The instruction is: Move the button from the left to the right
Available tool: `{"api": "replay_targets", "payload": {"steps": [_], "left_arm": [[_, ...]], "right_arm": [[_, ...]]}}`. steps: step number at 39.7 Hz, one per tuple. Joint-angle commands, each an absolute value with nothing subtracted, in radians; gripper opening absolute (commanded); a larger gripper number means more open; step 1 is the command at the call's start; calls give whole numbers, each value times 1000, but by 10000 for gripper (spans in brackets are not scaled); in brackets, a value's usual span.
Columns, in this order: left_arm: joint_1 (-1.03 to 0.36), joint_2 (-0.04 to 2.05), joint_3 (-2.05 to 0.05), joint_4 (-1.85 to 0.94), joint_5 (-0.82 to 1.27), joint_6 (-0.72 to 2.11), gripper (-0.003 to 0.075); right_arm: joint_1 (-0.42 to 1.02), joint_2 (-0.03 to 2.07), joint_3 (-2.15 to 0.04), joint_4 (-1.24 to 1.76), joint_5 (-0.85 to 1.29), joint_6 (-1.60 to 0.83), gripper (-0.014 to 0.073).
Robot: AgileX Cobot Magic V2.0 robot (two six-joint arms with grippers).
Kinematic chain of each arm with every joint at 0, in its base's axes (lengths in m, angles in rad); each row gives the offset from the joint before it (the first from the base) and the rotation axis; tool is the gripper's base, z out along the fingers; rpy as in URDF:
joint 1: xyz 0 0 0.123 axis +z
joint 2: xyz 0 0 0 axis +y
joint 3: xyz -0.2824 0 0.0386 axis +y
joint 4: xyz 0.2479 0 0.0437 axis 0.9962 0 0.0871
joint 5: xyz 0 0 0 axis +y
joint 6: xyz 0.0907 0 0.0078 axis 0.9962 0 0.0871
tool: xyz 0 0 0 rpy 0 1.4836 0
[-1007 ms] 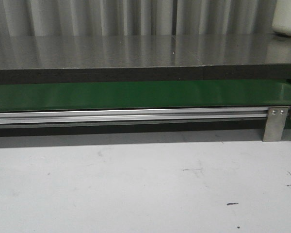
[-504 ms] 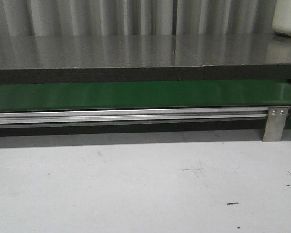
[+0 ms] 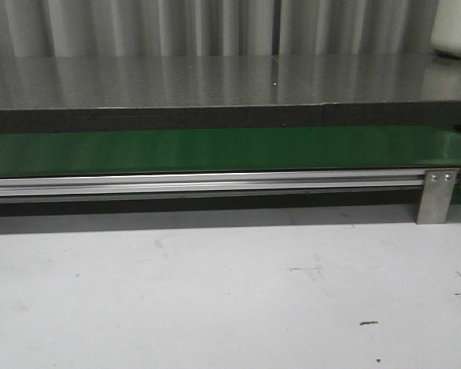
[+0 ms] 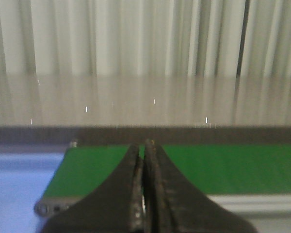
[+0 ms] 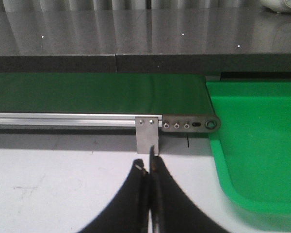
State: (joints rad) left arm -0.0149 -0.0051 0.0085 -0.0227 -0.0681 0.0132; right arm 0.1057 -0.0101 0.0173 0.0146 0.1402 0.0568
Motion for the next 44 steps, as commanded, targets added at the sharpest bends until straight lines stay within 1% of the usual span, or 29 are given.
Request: {"api": "replay_targets", "payload": {"steps": [1,6,8,12,14,18,24,26,28,29,30,31,32,33,34,36,37,38,39,40,41,44], "left_arm": [[-14,-22,-28,-22,-275,12,-21],[-14,20,-194,-22,-135,12,-21],[-14,73,-279,-20,-54,12,-21],[-14,230,-417,-15,128,12,-21],[-14,301,-462,-15,174,12,-21],[-14,386,-506,-15,204,14,-21],[-14,400,-507,-15,204,14,-18],[-14,398,-507,-15,205,14,8],[-14,398,-507,-15,205,14,76],[-14,398,-507,-15,205,14,111],[-14,398,-507,-15,205,14,168],[-14,398,-507,-15,205,14,218],[-14,398,-507,-15,205,14,309],[-14,398,-507,-15,205,14,349],[-14,398,-507,-15,205,14,428],[-14,398,-507,-15,205,14,575],[-14,398,-507,-15,205,14,620],[-14,398,-507,-15,205,14,681],[-14,398,-507,-15,205,14,708],[-14,398,-507,-15,205,14,696],[-14,398,-507,-15,205,14,683],[-14,398,-507,-15,205,14,654]], "right_arm": [[98,-27,-73,12,27,52,-68],[98,12,-228,12,86,52,-68],[98,70,-308,12,154,52,-68],[98,255,-480,12,268,53,-67],[98,333,-543,12,300,53,-67],[98,432,-612,12,328,53,-67],[98,488,-626,12,328,53,-67],[98,490,-626,12,326,53,-64],[98,490,-626,12,325,53,-43],[98,490,-626,12,325,53,-15],[98,490,-626,12,325,53,13],[98,490,-626,12,325,53,59],[98,490,-626,12,325,53,114],[98,490,-626,12,325,53,178],[98,490,-626,12,325,53,232],[98,490,-626,12,325,53,388],[98,490,-626,12,325,53,445],[98,490,-626,12,325,53,517],[98,490,-626,12,325,53,596],[98,490,-626,12,325,53,650],[98,490,-626,11,325,51,667],[98,490,-626,11,325,51,643]]}}
